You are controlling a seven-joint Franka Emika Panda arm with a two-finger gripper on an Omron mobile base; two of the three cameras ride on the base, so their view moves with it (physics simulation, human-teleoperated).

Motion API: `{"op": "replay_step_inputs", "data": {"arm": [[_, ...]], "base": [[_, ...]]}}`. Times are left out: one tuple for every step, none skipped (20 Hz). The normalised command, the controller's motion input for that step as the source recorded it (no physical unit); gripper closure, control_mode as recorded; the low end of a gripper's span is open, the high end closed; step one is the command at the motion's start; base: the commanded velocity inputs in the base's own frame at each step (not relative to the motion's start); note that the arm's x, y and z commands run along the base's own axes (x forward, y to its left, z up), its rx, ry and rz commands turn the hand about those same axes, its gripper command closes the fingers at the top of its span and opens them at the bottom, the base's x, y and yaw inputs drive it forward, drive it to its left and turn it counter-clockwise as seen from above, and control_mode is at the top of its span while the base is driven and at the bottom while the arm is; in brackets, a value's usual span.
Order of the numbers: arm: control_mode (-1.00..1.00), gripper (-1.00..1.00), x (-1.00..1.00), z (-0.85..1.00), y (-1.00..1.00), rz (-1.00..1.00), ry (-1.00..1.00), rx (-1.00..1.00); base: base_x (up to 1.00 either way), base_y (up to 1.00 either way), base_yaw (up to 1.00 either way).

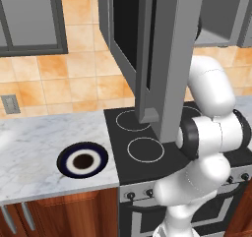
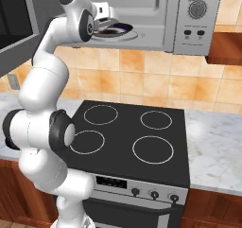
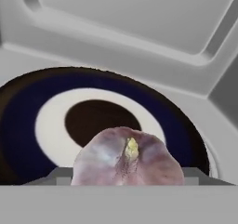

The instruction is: Pick the garlic from the counter and place it in the microwave. Then turn on the microwave.

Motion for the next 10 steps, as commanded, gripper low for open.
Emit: {"op": "replay_step_inputs", "data": {"arm": [[-1.00, 1.00, 0.16, -0.02, 0.00, 0.00, 0.02, -0.01], [-1.00, 1.00, 0.16, -0.03, 0.00, 0.00, 0.01, -0.01], [-1.00, 1.00, 0.18, -0.03, 0.00, 0.00, 0.02, -0.01], [-1.00, 1.00, 0.18, -0.04, 0.00, 0.00, 0.01, -0.01], [-1.00, 1.00, 0.17, -0.01, 0.00, 0.00, 0.01, -0.01], [-1.00, 1.00, 0.16, 0.00, 0.00, 0.00, 0.01, -0.01], [-1.00, 1.00, 0.17, 0.00, 0.00, 0.00, 0.01, -0.01], [-1.00, 1.00, 0.16, 0.00, 0.00, 0.00, 0.01, -0.01], [-1.00, 1.00, 0.16, -0.01, 0.00, 0.00, 0.01, -0.01], [-1.00, 1.00, 0.17, 0.00, 0.00, 0.00, 0.01, 0.00]], "base": [[0.00, 0.00, 0.00], [0.00, 0.00, 0.00], [0.00, 0.00, 0.00], [0.00, 0.00, 0.00], [0.00, 0.00, 0.00], [0.00, 0.00, 0.00], [0.00, 0.00, 0.00], [0.00, 0.00, 0.00], [0.00, 0.00, 0.00], [0.00, 0.00, 0.00]]}}
